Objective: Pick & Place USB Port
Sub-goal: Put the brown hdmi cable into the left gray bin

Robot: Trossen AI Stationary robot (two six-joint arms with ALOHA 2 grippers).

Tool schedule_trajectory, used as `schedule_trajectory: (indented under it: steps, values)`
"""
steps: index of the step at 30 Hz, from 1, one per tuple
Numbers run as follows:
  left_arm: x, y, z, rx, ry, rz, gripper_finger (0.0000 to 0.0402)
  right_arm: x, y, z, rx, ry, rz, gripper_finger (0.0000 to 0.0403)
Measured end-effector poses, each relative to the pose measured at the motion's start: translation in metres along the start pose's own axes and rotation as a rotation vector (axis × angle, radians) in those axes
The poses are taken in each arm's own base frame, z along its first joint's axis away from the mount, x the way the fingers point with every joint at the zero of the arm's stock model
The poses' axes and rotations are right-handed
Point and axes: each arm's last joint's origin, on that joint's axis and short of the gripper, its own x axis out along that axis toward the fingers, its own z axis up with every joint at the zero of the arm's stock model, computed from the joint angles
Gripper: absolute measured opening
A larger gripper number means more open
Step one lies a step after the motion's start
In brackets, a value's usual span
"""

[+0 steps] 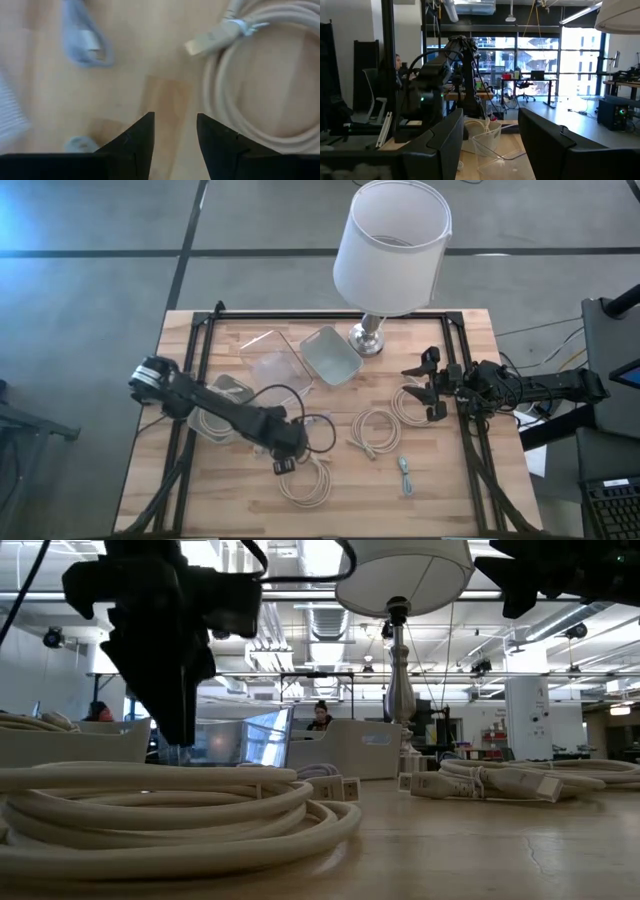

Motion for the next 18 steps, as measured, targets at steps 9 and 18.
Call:
schedule_trajectory:
  steps: [9, 18]
  values:
    - [0.004, -0.007, 0.011, -0.013, -0.07, -0.117, 0.0149, 0.0, 0.0, 0.0, 0.0, 0.001, 0.0, 0.0187]
    - [0.02, -0.007, 0.016, -0.05, -0.046, -0.159, 0.0149, 0.0, 0.0, -0.001, 0.0, 0.009, 0.0, 0.0187]
